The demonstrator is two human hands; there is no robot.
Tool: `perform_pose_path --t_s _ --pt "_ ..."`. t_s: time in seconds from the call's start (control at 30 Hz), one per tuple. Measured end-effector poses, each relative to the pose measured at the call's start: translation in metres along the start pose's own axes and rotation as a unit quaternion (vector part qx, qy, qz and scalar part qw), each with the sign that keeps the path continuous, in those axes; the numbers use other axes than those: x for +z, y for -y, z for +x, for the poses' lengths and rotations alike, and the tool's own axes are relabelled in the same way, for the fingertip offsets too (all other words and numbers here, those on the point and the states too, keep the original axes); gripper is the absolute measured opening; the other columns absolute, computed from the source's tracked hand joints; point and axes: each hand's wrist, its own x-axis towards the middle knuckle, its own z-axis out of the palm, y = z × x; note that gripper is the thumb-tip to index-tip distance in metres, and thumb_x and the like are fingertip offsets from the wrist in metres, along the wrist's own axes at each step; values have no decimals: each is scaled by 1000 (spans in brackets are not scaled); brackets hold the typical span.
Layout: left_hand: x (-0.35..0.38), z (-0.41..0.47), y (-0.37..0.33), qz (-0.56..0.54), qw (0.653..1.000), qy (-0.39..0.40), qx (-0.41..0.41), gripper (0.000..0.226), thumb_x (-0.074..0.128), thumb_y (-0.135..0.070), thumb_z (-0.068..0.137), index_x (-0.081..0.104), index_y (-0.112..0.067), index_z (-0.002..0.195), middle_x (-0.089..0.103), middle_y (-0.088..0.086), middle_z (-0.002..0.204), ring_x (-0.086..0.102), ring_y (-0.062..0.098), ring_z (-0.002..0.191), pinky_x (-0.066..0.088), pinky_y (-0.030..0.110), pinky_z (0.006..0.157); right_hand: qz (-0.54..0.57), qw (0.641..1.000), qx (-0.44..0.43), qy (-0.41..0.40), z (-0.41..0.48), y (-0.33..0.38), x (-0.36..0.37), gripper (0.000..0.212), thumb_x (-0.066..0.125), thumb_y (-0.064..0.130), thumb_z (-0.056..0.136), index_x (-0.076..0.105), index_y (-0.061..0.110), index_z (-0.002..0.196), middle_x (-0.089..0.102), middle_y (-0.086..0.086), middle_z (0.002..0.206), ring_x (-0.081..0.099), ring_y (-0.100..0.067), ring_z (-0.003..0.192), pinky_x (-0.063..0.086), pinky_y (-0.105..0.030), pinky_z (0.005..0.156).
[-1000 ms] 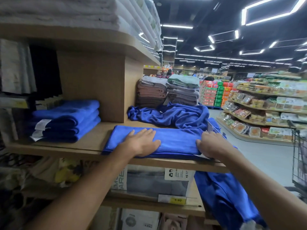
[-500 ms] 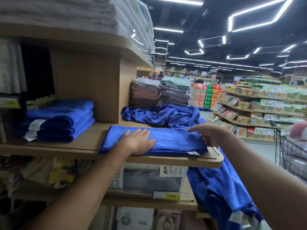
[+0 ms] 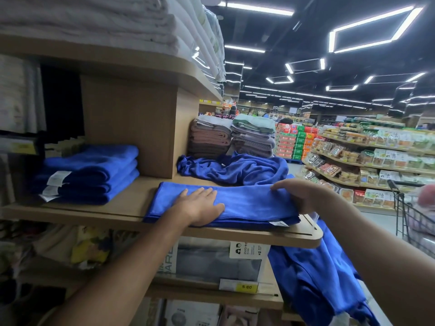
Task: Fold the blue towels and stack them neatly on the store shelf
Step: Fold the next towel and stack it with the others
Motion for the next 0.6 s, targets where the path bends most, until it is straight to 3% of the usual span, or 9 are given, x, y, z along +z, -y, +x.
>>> perform_pose_path --t_s 0.17,0.33,0.4,0.47,0.53,0.6 --pt "3 3 2 -1 1000 -7 -3 75 16 -59 98 7 -22 162 2 -7 170 0 11 156 1 49 125 -19 996 -74 -40 -8 12 5 47 77 19 88 57 6 128 68 -21 122 71 -36 104 59 -48 92" --pt "5 8 5 1 1000 -30 5 73 18 -56 99 13 -19 161 9 -3 169 7 13 155 4 52 124 -47 981 -182 -48 -29 74 22 24 79 15 86 68 11 107 68 -16 103 72 -29 82 63 -43 63" --pt "3 6 2 -3 999 -47 17 68 21 -54 99 26 -18 156 23 0 166 19 18 152 10 56 122 -48 971 -232 -23 -34 103 38 25 78 12 86 67 7 108 72 -15 95 72 -26 76 61 -38 62" --pt "-1 -1 0 -9 998 -61 32 54 26 -49 96 47 -22 138 48 2 149 40 22 140 23 58 116 -62 964 -259 7 -36 126 61 25 75 7 86 67 4 110 67 -18 96 66 -27 79 54 -32 64" --pt "-9 -9 10 -39 996 -80 31 43 31 -50 89 57 -29 116 63 0 128 56 24 122 38 51 103 -97 958 -268 33 -35 143 88 15 72 6 88 66 7 102 61 -17 90 62 -23 72 52 -26 55" --pt "-18 -15 32 -113 985 -130 14 42 35 -50 84 61 -29 110 69 2 119 64 26 107 46 41 87 -128 956 -259 39 -31 154 116 8 70 8 88 62 7 90 60 -11 78 59 -17 62 50 -23 49"
